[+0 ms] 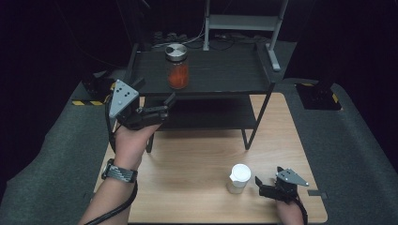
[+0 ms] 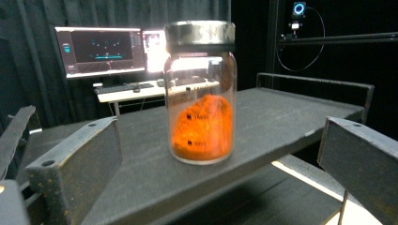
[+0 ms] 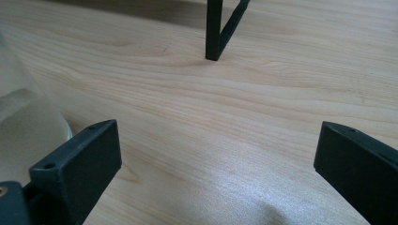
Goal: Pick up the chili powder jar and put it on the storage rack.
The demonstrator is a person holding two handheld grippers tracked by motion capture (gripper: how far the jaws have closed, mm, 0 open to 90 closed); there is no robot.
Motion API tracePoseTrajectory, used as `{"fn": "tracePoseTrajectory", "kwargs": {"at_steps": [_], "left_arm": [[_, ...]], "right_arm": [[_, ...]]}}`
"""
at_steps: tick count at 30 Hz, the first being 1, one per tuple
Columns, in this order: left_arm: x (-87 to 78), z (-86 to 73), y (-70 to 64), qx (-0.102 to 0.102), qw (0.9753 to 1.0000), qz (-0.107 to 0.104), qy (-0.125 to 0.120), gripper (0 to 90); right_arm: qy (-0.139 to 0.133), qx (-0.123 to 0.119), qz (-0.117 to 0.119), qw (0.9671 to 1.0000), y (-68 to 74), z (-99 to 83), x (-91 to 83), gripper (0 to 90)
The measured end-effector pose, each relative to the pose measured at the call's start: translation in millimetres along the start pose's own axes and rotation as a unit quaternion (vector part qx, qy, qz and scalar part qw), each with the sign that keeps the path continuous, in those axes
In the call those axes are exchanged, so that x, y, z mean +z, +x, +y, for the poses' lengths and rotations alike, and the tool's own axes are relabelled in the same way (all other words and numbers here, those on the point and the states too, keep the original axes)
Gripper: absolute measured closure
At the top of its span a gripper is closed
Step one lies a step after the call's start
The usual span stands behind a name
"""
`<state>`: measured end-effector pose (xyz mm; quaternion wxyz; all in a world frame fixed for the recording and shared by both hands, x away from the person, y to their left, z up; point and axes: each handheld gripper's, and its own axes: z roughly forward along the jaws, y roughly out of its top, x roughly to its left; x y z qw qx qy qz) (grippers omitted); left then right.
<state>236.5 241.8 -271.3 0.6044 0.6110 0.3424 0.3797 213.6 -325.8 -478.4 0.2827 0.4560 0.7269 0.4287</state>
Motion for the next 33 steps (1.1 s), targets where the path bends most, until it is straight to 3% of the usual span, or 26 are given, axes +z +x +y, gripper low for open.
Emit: {"fn": "tracePoseTrajectory", "kwargs": {"at_steps": [16,33], "left_arm": [[-26.7,-31.3,-7.3,0.010,0.9997,-0.007,0.022,0.5],[-44.7,-77.3,-10.8,-0.002,0.9977,-0.013,0.067,0.5]], "right_arm": [[0.002,0.002,-0.008,1.0000,2.3,0.6,0.4,0.0],[0.004,-0.002,-0.013,0.9999,5.4,1.5,0.5,0.0]]}}
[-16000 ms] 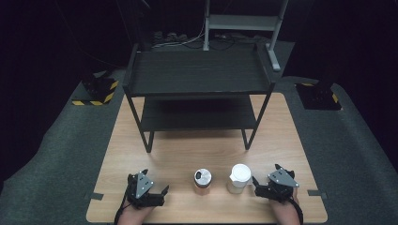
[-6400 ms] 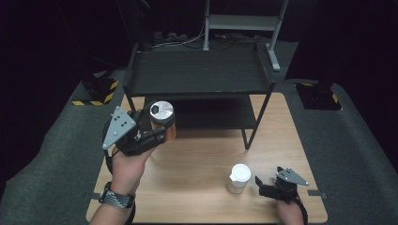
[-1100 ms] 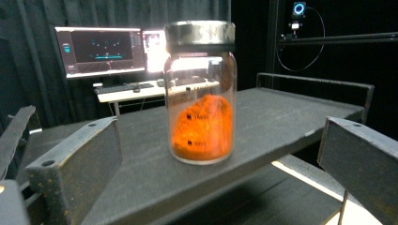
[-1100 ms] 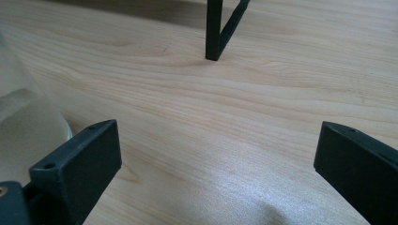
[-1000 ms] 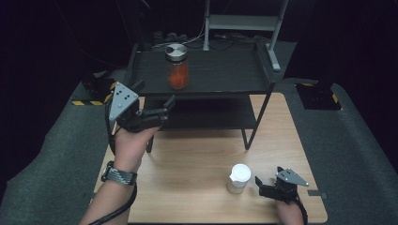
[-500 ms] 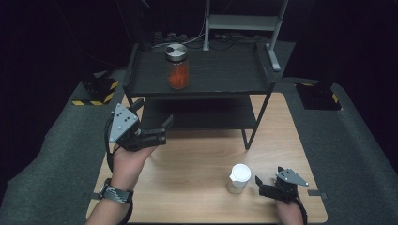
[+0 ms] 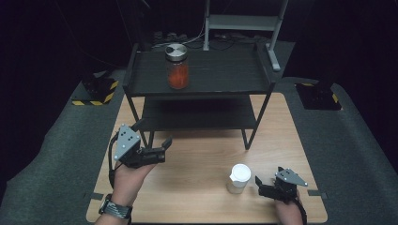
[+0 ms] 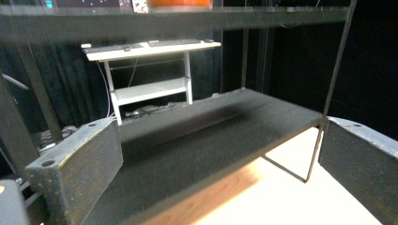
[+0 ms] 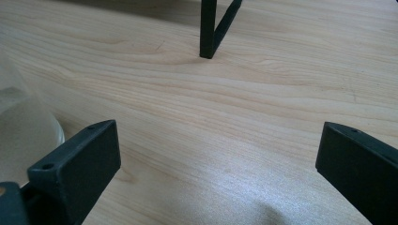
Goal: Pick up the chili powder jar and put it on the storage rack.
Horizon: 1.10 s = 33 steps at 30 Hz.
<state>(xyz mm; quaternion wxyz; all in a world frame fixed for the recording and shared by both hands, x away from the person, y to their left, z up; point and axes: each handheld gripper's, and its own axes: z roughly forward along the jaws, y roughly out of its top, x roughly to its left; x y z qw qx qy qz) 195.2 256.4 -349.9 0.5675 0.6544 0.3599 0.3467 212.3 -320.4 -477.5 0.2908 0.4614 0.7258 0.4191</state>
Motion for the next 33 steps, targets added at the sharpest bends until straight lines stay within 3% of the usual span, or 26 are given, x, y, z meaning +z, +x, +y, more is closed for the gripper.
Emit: {"fn": "tracePoseTrajectory", "kwargs": {"at_steps": [12,24,33], "left_arm": [[-1.9,-44.4,-5.0,-0.004,0.9994,-0.014,0.031,0.5],[-3.9,-81.0,-10.8,-0.007,0.9984,-0.010,0.056,0.5],[-2.1,-104.8,-9.9,-0.012,0.9960,-0.004,0.088,0.5]], "right_arm": [[-0.008,0.003,-0.004,1.0000,1.1,-2.8,-1.4,0.0],[-0.011,0.000,-0.006,0.9999,2.8,-3.8,-1.8,0.0],[-0.010,-0.006,-0.010,0.9999,6.6,-3.5,-1.6,0.0]]}}
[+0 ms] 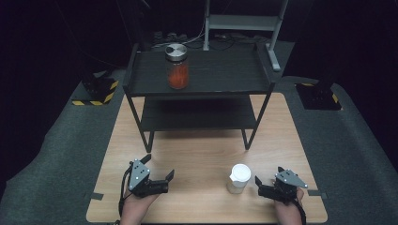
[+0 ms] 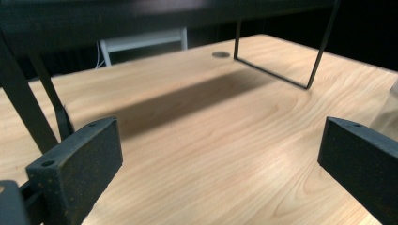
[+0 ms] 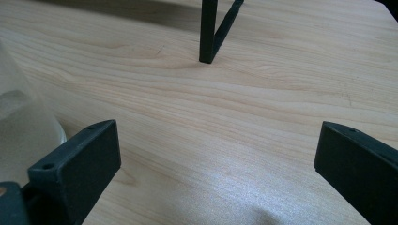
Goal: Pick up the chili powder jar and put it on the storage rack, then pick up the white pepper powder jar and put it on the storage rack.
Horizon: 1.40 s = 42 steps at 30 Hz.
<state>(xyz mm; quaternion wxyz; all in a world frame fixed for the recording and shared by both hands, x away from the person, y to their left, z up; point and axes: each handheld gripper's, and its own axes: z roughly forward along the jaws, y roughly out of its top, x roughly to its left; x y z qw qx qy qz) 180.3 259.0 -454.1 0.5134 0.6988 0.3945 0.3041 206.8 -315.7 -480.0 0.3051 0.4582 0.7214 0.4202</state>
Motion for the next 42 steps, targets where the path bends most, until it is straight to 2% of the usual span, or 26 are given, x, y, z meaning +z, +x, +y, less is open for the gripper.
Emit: {"fn": "tracePoseTrajectory", "kwargs": {"at_steps": [4,9,12,17,23,27,29,31,35,42], "left_arm": [[4.1,-8.3,1.5,-0.002,0.9998,0.003,0.018,0.5],[11.6,-15.6,3.8,0.011,0.9985,0.008,0.053,0.5],[13.2,-18.2,4.6,0.007,0.9982,0.008,0.058,0.5],[15.0,-20.3,1.6,0.021,0.9972,0.014,0.071,0.5],[19.8,-23.2,0.0,0.026,0.9956,0.012,0.089,0.5],[19.7,-23.5,-1.4,0.025,0.9955,0.017,0.090,0.5],[20.7,-22.2,-4.3,0.042,0.9946,0.016,0.094,0.5],[22.0,-20.7,-9.5,0.061,0.9929,0.020,0.100,0.5],[23.0,-20.1,-15.4,0.079,0.9912,0.025,0.103,0.5],[21.5,-21.1,-15.0,0.078,0.9916,0.023,0.101,0.5]], "right_arm": [[0.003,-0.004,0.000,1.0000,1.1,0.8,0.2,0.0],[0.004,-0.012,0.001,0.9999,2.9,1.2,-0.1,0.0],[0.005,-0.013,-0.004,0.9999,4.5,1.4,0.2,0.0],[0.006,-0.021,-0.009,0.9997,8.0,1.8,0.3,0.0],[0.002,-0.029,-0.001,0.9996,6.7,0.6,-0.3,0.0],[0.002,-0.028,0.000,0.9996,5.7,0.4,-0.3,1.6],[-0.004,-0.026,0.008,0.9996,2.6,-1.5,-1.3,1.2],[0.002,-0.025,0.009,0.9997,1.7,-0.1,-1.4,1.2],[0.002,-0.035,0.012,0.9993,1.4,-0.7,-2.5,1.3],[0.002,-0.045,0.006,0.9990,5.8,-0.7,-2.6,1.3]]}}
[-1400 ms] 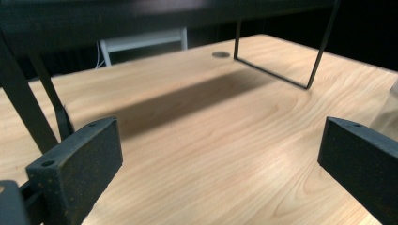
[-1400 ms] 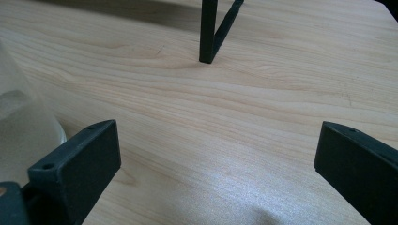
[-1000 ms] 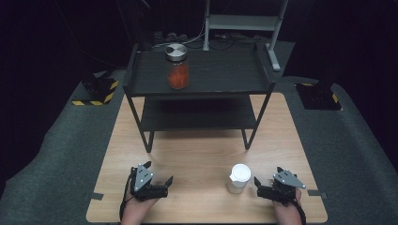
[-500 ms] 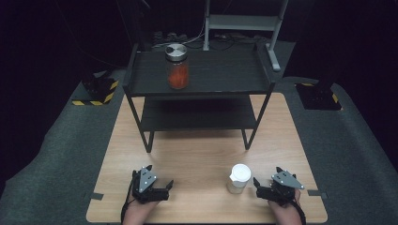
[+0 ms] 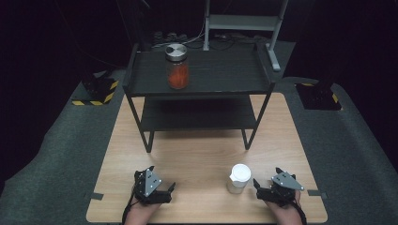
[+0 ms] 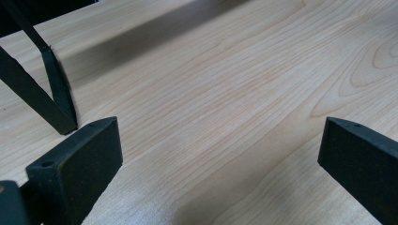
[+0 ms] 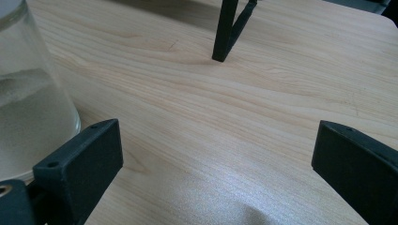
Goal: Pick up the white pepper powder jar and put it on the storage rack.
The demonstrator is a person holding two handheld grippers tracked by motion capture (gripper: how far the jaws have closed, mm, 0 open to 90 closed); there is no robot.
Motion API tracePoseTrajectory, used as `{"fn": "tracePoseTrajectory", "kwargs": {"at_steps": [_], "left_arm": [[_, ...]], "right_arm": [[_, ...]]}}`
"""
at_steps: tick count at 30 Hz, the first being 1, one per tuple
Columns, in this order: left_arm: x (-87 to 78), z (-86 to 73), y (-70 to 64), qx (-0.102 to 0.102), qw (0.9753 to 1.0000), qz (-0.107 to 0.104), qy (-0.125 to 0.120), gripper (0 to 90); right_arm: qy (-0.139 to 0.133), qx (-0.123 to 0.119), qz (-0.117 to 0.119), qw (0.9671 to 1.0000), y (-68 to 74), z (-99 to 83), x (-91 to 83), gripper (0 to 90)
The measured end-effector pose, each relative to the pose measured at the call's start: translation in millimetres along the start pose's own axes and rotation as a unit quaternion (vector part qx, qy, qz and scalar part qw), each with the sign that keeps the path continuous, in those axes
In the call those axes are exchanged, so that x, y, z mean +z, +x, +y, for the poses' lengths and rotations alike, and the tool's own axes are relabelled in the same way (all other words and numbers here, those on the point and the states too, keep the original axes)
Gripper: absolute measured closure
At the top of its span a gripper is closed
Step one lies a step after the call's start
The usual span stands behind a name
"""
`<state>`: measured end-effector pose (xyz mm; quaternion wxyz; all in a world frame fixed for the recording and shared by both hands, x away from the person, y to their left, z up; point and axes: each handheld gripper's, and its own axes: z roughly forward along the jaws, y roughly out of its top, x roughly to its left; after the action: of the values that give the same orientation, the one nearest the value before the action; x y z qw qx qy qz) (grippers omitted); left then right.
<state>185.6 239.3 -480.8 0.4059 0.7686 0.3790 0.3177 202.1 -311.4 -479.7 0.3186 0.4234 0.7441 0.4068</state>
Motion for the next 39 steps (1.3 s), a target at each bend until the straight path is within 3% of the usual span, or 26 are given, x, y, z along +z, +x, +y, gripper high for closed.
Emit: {"fn": "tracePoseTrajectory", "kwargs": {"at_steps": [6,17,28,39], "left_arm": [[-0.3,1.9,1.2,-0.009,0.9999,0.000,0.008,0.7],[0.0,4.3,-8.6,0.028,0.9994,0.009,0.016,0.7],[0.2,5.0,-7.1,0.029,0.9994,0.003,0.018,0.7],[0.8,6.0,-6.7,0.034,0.9992,-0.001,0.021,0.7]], "right_arm": [[-0.014,-0.002,-0.001,0.9999,0.6,-4.3,-1.0,1.3],[-0.040,-0.007,0.002,0.9992,-1.5,-9.9,-6.8,1.2],[-0.062,0.004,-0.004,0.9981,-2.1,-6.3,-21.8,0.6],[-0.097,0.015,0.010,0.9951,-0.2,0.6,-39.5,0.4]]}}
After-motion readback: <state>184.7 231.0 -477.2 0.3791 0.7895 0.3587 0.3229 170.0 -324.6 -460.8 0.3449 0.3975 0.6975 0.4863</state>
